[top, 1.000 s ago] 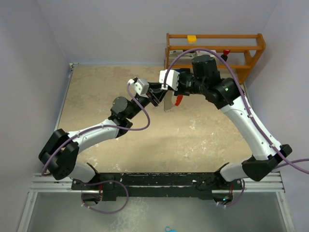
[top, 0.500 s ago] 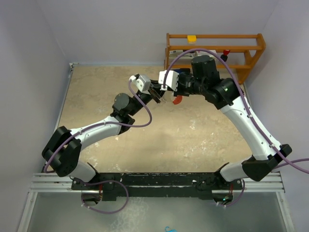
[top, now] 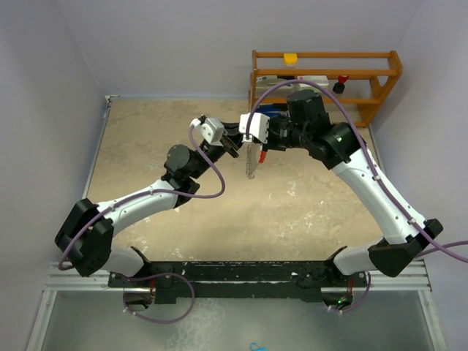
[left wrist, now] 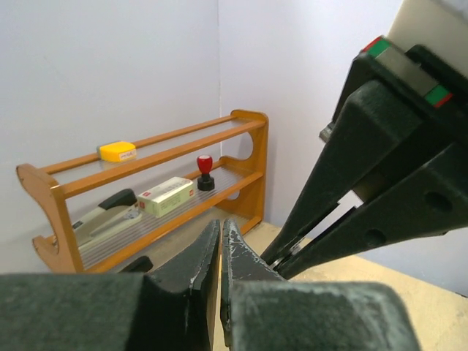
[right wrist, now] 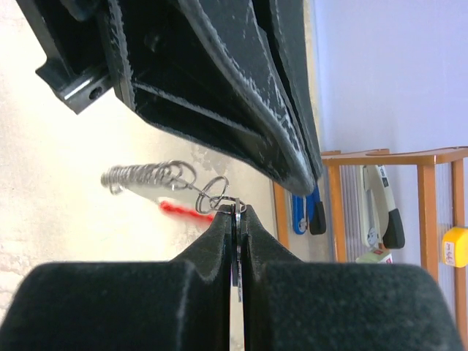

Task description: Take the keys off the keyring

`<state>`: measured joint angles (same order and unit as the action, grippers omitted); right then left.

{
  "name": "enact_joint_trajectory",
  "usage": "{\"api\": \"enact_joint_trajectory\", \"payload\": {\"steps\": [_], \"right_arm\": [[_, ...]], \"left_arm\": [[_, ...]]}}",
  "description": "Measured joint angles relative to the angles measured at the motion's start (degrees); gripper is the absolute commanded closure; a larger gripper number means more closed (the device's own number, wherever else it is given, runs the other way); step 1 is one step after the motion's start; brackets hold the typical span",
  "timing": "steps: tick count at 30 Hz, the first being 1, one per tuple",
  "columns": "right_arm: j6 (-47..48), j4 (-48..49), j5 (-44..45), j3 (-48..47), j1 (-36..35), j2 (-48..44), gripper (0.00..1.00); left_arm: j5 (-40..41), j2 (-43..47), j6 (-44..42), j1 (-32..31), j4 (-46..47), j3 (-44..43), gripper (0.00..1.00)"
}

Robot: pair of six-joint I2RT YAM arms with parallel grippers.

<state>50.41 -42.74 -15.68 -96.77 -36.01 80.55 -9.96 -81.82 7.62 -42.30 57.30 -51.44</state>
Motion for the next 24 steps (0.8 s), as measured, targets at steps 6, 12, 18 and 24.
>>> {"api": "enact_joint_trajectory", "payload": {"steps": [6, 12, 18, 24], "right_arm": [[-0.2, 0.3, 0.2, 0.1, 0.0, -1.2, 1.00], [-0.4, 0.8, 0.2, 0.1, 0.0, -1.4, 1.00], [-0.5, 1.1, 0.2, 0.1, 0.0, -1.4, 1.00], [-0.8, 1.1, 0.2, 0.1, 0.0, -1.4, 1.00]], "left_arm": [[3.7, 3.3, -2.4, -0.1, -3.4, 2.1, 0.76], [5.3, 6.9, -3.3, -0.1, -5.2, 5.7, 0.68], [3.1, 8.5, -3.7, -0.1, -4.0, 9.1, 0.64], [-0.7, 8.5, -3.5, -0.1, -2.5, 9.5, 0.61]]}}
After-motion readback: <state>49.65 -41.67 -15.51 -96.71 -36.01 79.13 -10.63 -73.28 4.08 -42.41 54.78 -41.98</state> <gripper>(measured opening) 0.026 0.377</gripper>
